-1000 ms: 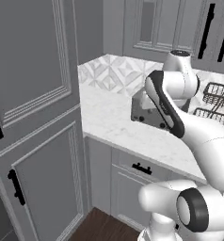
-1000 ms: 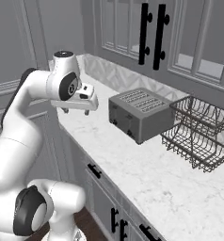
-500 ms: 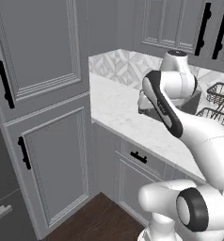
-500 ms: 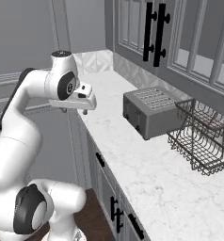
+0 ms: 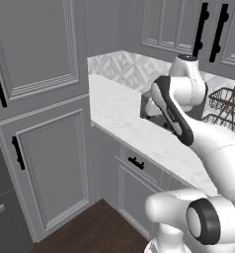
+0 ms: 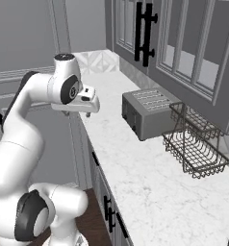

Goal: Take a straw from the drawer in front and place it inside the glass cup on the dining counter.

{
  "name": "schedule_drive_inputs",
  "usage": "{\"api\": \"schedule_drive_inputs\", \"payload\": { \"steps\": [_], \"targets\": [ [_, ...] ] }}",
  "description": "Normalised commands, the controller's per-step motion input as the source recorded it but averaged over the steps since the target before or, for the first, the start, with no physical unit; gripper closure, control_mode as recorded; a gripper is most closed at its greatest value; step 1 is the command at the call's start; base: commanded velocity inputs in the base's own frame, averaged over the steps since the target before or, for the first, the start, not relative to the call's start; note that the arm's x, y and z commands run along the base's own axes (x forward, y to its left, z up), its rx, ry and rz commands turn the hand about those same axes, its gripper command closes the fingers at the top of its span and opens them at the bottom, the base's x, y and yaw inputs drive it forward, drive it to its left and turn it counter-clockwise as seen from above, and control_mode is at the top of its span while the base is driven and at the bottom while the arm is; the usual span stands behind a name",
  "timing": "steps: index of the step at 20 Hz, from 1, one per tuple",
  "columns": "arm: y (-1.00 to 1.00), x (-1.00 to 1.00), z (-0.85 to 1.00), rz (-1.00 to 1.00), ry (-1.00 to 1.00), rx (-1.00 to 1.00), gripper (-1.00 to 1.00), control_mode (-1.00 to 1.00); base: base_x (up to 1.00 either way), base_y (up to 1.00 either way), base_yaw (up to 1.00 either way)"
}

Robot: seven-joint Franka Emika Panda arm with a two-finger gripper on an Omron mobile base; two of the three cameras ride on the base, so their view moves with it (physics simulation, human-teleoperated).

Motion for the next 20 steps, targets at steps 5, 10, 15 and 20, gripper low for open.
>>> {"api": "schedule_drive_inputs", "payload": {
  "steps": [5,10,15,20],
  "targets": [
    [0.04,0.13,-0.16,0.17,-0.03,-0.15,-1.00,-1.00,0.00,0.00,0.00],
    [0.94,0.00,-0.42,0.00,-0.14,-0.49,-1.00,-1.00,0.00,0.00,0.00],
    [0.82,0.00,-0.73,0.00,-0.08,-0.50,-1.00,-1.00,0.00,0.00,0.00],
    [0.50,0.00,-0.94,0.00,0.00,-0.39,-1.00,-1.00,0.00,0.00,0.00]
  ]
}}
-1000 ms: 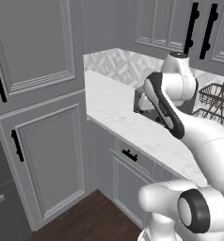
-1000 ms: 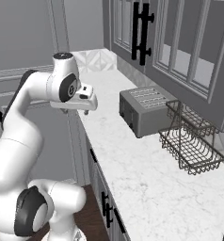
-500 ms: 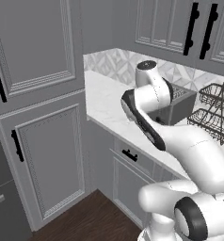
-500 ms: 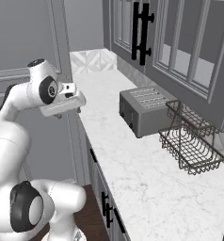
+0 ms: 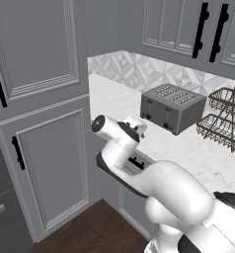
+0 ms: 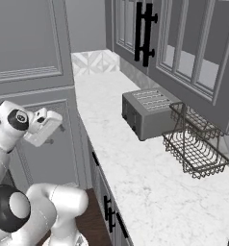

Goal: Take a straw from the drawer in front and place it inside the glass cup on the dining counter.

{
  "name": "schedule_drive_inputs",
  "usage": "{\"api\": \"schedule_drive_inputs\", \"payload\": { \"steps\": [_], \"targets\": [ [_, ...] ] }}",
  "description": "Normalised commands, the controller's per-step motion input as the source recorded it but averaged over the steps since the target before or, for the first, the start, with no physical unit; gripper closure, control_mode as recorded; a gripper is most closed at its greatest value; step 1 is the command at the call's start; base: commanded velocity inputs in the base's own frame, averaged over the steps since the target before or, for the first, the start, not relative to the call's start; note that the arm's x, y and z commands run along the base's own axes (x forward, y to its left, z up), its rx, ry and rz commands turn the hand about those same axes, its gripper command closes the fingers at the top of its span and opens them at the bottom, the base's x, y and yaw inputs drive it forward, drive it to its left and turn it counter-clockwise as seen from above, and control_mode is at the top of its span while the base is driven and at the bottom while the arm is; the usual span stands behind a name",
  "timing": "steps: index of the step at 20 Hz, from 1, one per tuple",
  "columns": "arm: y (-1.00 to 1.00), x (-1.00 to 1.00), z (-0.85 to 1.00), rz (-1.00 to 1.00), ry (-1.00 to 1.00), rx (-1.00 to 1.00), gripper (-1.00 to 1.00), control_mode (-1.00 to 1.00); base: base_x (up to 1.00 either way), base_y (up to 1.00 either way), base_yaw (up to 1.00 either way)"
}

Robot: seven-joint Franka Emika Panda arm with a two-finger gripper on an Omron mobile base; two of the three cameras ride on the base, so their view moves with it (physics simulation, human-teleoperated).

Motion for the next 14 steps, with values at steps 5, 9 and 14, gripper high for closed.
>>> {"api": "schedule_drive_inputs", "payload": {
  "steps": [5,9,14],
  "targets": [
    [0.25,0.09,-0.91,0.00,0.00,-0.27,-1.00,-1.00,0.00,0.00,0.00],
    [0.01,0.38,-0.78,-0.02,0.00,-0.21,-1.00,-1.00,0.00,0.00,0.00],
    [-0.02,0.42,-0.60,0.00,0.00,-0.08,-1.00,-1.00,0.00,0.00,0.00]
  ]
}}
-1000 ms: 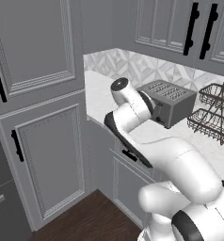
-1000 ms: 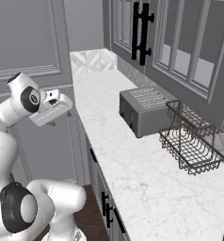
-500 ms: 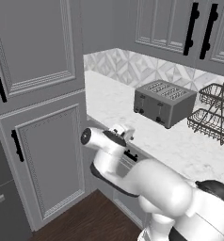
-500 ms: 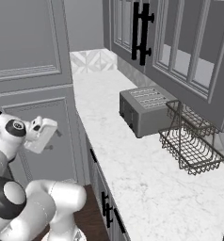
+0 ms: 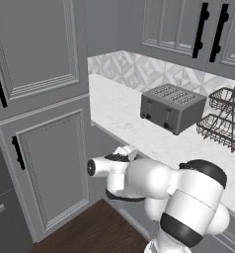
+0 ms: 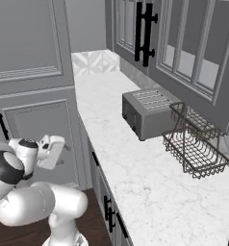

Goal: Take a straw from the drawer in front and place it inside the glass cup on the dining counter.

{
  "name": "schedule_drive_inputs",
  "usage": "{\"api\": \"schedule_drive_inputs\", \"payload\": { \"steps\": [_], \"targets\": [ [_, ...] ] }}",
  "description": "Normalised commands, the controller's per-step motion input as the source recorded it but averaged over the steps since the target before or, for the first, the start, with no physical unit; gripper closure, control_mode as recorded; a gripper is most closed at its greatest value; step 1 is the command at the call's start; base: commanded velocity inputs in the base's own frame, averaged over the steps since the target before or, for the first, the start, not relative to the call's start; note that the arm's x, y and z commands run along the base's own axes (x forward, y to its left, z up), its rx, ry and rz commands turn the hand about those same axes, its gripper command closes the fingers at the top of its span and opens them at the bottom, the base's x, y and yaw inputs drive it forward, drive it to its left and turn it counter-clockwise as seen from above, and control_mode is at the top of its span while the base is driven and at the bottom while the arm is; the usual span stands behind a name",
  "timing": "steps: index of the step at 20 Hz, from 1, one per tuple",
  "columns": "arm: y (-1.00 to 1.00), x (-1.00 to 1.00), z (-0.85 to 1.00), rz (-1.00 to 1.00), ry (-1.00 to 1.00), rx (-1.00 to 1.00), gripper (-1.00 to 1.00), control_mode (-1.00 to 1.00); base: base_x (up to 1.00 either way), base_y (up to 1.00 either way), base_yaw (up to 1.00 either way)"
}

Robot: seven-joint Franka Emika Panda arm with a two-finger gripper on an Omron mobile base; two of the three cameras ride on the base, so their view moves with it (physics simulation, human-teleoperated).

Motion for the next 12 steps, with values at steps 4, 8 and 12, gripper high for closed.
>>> {"api": "schedule_drive_inputs", "payload": {
  "steps": [4,8,12],
  "targets": [
    [-0.02,0.53,-0.56,-0.03,0.00,-0.03,-1.00,-1.00,0.00,0.00,0.00],
    [0.00,0.50,-0.50,-0.05,0.00,-0.02,-1.00,-1.00,0.00,0.00,0.00],
    [-0.04,0.39,-0.49,-0.05,0.00,-0.02,-1.00,-1.00,0.00,0.00,0.00]
  ]
}}
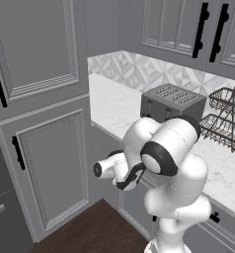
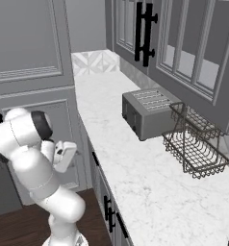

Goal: Take a straw from the drawer in front and place it inside the glass cup on the dining counter.

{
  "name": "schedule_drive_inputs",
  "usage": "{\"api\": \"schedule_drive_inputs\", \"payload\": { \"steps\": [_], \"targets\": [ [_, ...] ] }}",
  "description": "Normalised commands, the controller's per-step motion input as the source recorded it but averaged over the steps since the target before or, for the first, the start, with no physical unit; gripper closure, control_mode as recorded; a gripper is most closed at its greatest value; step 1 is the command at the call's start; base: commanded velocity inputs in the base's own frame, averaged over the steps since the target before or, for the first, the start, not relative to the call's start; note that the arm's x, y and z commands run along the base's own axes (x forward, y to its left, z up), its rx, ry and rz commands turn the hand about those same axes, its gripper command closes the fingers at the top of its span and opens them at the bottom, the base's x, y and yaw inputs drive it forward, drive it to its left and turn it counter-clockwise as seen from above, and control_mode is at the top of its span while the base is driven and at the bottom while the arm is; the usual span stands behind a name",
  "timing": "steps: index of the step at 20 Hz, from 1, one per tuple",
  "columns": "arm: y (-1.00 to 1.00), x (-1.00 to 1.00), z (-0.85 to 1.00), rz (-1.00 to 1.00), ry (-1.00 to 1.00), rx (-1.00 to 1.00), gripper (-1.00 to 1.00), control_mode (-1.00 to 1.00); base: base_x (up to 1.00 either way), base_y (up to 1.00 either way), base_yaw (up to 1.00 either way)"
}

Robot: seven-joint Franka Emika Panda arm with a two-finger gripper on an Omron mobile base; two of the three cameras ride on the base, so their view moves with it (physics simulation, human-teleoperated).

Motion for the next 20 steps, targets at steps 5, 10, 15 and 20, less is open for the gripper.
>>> {"api": "schedule_drive_inputs", "payload": {
  "steps": [5,10,15,20],
  "targets": [
    [-0.11,0.35,-0.41,-0.05,0.00,-0.10,-1.00,-1.00,0.00,0.00,0.00],
    [-0.12,0.49,-0.28,-0.04,0.00,-0.12,-1.00,-1.00,0.00,0.00,0.00],
    [-0.06,0.59,-0.28,-0.03,0.00,-0.08,-1.00,-1.00,0.00,0.00,0.00],
    [-0.14,0.60,-0.18,-0.03,0.00,-0.03,-1.00,-1.00,0.00,0.00,0.00]
  ]
}}
